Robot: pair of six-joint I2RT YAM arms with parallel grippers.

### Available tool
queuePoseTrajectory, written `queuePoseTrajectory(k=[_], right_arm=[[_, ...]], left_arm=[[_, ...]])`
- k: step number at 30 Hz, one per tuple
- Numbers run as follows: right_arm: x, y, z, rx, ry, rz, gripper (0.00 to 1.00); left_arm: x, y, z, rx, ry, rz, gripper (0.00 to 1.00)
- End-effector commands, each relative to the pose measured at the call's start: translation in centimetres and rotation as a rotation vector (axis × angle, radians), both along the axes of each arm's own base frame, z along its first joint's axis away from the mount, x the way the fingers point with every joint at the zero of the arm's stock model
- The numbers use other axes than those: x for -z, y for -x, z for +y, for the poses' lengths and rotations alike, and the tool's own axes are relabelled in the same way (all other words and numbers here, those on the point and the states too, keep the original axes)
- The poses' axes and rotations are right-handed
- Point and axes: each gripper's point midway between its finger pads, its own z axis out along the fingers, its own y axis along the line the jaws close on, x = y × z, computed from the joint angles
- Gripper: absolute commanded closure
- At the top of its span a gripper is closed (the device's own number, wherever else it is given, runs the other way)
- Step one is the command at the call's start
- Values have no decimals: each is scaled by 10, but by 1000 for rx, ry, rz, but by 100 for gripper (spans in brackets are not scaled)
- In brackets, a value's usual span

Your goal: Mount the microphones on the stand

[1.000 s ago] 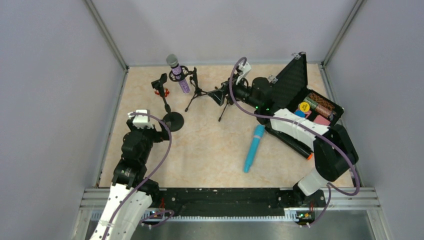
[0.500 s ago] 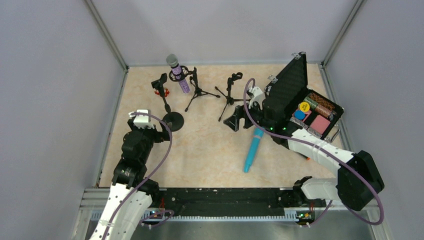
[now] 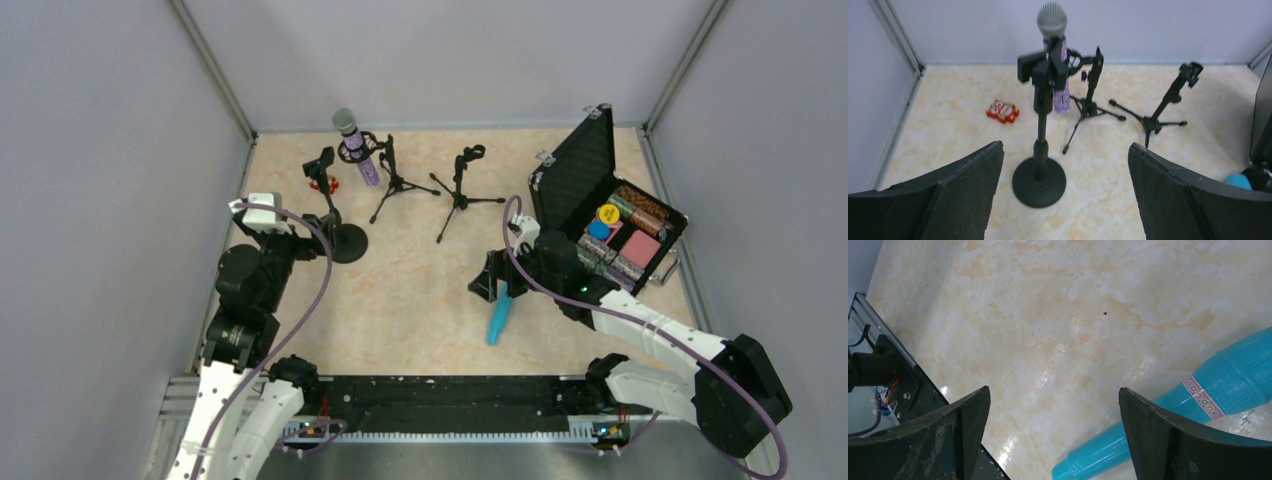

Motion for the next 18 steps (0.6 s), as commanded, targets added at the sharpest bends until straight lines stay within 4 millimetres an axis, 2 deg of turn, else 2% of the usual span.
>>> queuePoseTrajectory(k=[1, 4, 11, 18], right_arm=[[-12, -7, 3, 15, -27, -14, 4], [-12, -8, 4, 14, -25, -8, 4], [-5, -7, 2, 16, -12, 10, 4], [-1, -7, 2, 21, -2, 16, 4]], left_arm=[[-50, -20, -8, 29, -24, -91, 2], [-57, -36, -11, 30, -51, -60, 1], [-57, -71, -8, -12, -111, 17, 1], [-30, -99, -11, 1, -212, 144, 1]])
